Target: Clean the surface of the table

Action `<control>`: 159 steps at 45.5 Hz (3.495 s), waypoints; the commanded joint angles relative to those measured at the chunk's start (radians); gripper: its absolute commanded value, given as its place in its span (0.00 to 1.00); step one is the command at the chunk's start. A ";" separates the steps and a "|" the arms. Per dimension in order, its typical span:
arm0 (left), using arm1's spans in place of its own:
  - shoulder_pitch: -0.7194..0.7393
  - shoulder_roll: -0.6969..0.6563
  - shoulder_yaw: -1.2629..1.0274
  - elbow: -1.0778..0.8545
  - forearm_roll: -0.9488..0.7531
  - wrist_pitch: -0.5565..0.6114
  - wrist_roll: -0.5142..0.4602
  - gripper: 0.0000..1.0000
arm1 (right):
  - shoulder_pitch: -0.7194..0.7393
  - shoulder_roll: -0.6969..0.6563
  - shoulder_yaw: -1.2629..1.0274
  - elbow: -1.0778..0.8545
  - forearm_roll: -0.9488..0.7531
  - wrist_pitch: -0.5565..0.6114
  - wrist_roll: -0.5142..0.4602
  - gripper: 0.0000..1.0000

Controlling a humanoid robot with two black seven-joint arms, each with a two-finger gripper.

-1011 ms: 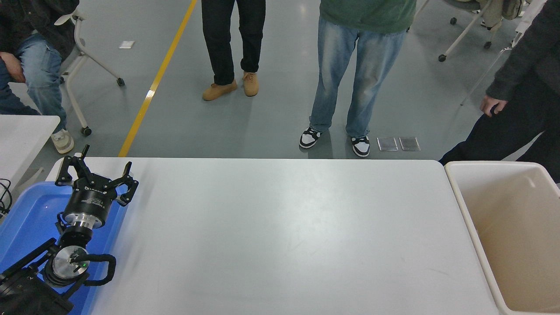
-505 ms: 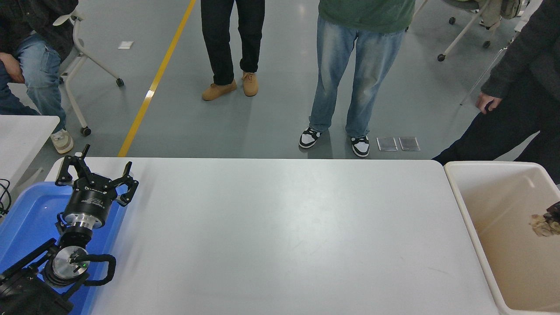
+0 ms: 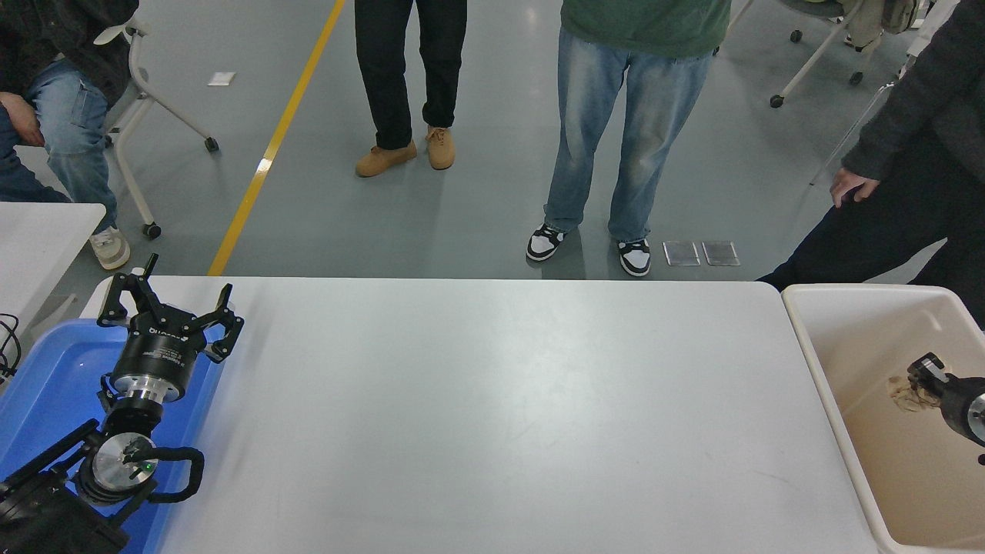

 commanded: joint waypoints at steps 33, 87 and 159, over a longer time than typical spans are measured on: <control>0.000 0.000 0.000 0.000 0.000 0.000 0.000 0.99 | -0.007 0.016 -0.062 -0.032 0.003 -0.095 -0.003 0.54; 0.000 0.000 0.000 0.000 0.000 0.000 0.000 0.99 | 0.002 0.001 -0.028 -0.043 0.016 -0.098 0.000 0.98; 0.000 0.000 0.000 0.000 0.000 0.000 0.000 0.99 | -0.257 0.097 1.276 0.874 0.046 -0.085 0.072 0.99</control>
